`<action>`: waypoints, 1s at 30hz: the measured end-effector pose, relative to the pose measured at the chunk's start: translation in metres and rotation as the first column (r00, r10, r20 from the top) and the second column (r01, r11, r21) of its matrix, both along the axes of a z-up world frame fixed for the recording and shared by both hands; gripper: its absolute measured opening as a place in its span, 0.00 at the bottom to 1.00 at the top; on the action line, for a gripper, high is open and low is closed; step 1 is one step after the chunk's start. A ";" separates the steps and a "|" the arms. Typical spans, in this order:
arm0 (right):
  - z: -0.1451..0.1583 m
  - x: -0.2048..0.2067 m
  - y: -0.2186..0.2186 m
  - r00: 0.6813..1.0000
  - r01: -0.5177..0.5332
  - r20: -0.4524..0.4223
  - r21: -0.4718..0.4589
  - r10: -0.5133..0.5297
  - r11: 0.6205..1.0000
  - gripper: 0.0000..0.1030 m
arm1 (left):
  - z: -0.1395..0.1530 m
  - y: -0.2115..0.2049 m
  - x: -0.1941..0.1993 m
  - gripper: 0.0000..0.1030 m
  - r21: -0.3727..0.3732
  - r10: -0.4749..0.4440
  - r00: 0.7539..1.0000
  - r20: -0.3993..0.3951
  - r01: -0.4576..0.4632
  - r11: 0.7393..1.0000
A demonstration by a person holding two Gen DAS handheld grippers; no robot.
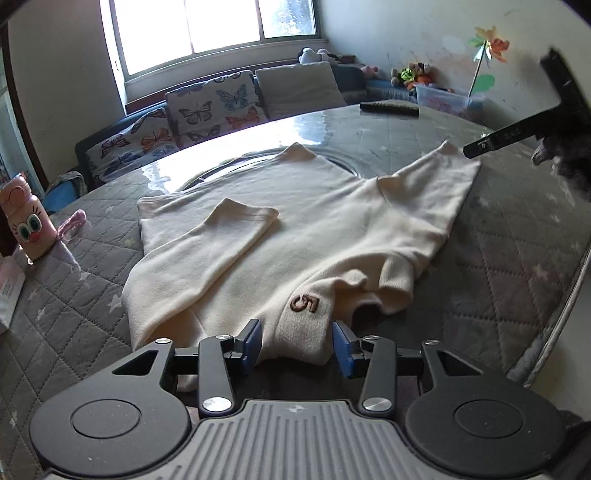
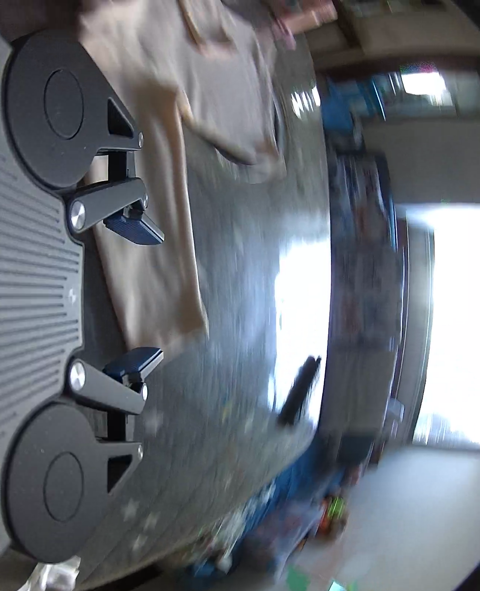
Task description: Fold clothes
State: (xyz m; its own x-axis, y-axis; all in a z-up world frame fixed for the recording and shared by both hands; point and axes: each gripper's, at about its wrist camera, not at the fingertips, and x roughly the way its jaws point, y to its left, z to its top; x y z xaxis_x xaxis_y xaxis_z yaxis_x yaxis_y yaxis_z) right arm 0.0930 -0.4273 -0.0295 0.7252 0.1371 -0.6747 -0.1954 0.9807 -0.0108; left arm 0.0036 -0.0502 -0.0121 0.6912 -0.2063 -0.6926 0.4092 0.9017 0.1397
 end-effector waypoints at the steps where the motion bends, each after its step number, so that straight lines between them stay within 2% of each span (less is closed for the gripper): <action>1: 0.001 -0.004 0.007 0.999 -0.038 -0.003 0.008 0.038 0.999 0.61 | -0.001 -0.001 -0.001 0.44 0.005 -0.004 1.000 0.002 0.004 1.000; 5: 0.003 -0.025 0.058 0.964 -0.265 -0.021 0.024 0.265 0.964 0.60 | -0.007 -0.004 -0.001 0.43 0.022 -0.012 1.000 0.015 0.012 1.000; 8: -0.001 -0.039 0.093 0.914 -0.403 -0.037 0.012 0.403 0.915 0.57 | -0.011 -0.004 0.002 0.32 0.021 -0.009 1.000 0.019 0.009 1.000; 10: -0.003 -0.048 0.116 0.870 -0.491 -0.048 0.006 0.491 0.871 0.52 | -0.011 -0.004 0.001 0.20 0.023 -0.007 1.000 0.029 0.007 1.000; 12: -0.006 -0.057 0.134 0.828 -0.558 -0.056 0.010 0.558 0.830 0.49 | -0.009 -0.003 -0.001 0.17 0.016 -0.002 0.999 0.039 0.002 1.000; 15: -0.011 -0.063 0.151 0.795 -0.605 -0.056 0.011 0.605 0.796 0.45 | -0.004 -0.001 -0.004 0.16 -0.002 0.000 0.999 0.053 0.000 1.000; 18: -0.018 -0.070 0.166 0.779 -0.627 -0.035 -0.034 0.626 0.778 0.39 | 0.002 0.002 -0.008 0.16 -0.018 -0.006 0.998 0.065 0.007 1.000; 21: -0.024 -0.071 0.175 0.780 -0.625 -0.043 -0.048 0.624 0.779 0.14 | 0.005 0.004 -0.011 0.15 -0.023 -0.012 0.998 0.069 0.014 1.000; 23: -0.025 -0.073 0.175 0.777 -0.630 -0.049 -0.047 0.628 0.775 0.05 | 0.007 0.005 -0.013 0.15 -0.027 -0.020 0.998 0.064 0.022 0.999; 25: -0.022 -0.076 0.172 0.771 -0.637 -0.050 -0.044 0.635 0.770 0.04 | 0.008 0.006 -0.016 0.15 -0.033 -0.040 0.998 0.055 0.041 0.999; 30: -0.014 -0.084 0.163 0.723 -0.687 -0.109 -0.015 0.682 0.727 0.03 | 0.005 0.007 -0.017 0.18 -0.032 -0.097 0.995 0.006 0.097 0.995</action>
